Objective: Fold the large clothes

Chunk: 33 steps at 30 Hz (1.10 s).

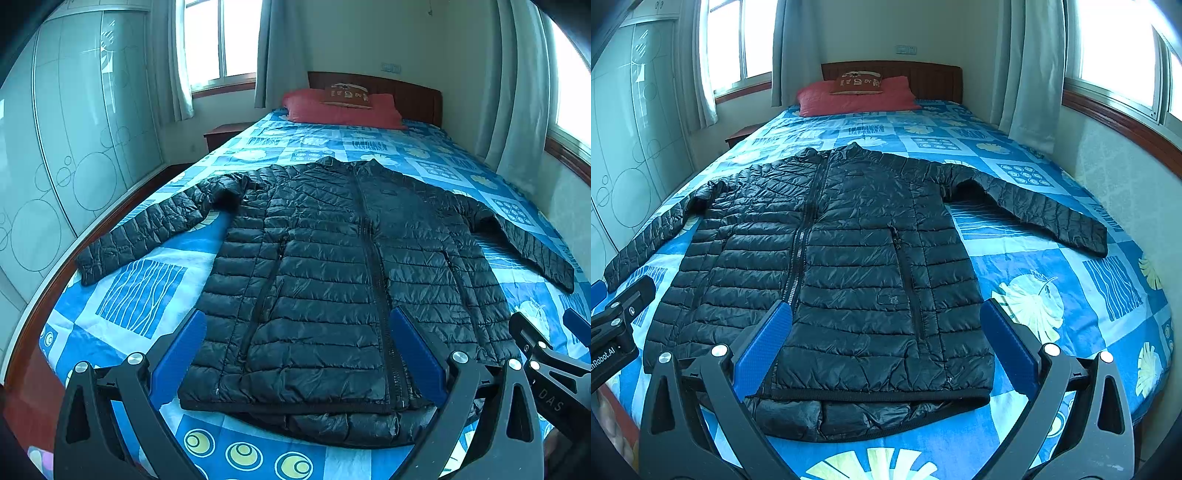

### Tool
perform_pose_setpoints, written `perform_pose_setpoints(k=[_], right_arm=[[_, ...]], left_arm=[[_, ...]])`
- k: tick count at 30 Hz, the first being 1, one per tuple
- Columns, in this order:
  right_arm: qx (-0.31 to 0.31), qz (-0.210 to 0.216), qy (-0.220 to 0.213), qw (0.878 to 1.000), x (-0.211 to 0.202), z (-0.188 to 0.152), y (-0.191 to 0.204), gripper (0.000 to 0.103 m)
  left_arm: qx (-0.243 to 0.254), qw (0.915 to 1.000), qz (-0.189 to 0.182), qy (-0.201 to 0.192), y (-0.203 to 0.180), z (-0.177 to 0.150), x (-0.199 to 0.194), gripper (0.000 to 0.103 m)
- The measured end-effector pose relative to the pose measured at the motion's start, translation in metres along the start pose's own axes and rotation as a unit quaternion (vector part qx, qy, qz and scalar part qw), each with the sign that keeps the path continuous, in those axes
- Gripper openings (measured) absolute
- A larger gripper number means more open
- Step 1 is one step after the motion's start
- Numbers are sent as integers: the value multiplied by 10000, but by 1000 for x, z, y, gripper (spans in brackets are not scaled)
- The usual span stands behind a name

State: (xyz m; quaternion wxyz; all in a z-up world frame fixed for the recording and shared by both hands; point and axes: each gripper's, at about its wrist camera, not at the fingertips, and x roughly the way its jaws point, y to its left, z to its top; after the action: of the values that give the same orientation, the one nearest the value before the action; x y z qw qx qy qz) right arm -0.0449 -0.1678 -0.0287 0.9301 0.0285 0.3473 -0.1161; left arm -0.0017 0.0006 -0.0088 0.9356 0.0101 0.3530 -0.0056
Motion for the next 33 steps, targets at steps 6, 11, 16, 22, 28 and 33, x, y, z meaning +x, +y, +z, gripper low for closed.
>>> perform_pose_setpoints(k=[6,11,16,22,28,33], right_arm=[[2,-1,5,10000,0,0,0,101],[-1,1,7,10000,0,0,1,101],[-2,-3,13,10000,0,0,1,101],[-8,1,13,10000,0,-1,1,101],[-8,-5,16,10000,0,0,0,101],[-10,0,12,10000,0,-1,2,101]], left_arm=[[1,10000,2,3,0,-5,-1,98],[-12,10000,6,26,1,0,1,98],[4,10000,7,16,0,-1,2,98],[6,10000,-5,35,0,0,2,98],[4,10000,0,35,0,0,2,98],[16,10000,-3,35,0,0,2,98]])
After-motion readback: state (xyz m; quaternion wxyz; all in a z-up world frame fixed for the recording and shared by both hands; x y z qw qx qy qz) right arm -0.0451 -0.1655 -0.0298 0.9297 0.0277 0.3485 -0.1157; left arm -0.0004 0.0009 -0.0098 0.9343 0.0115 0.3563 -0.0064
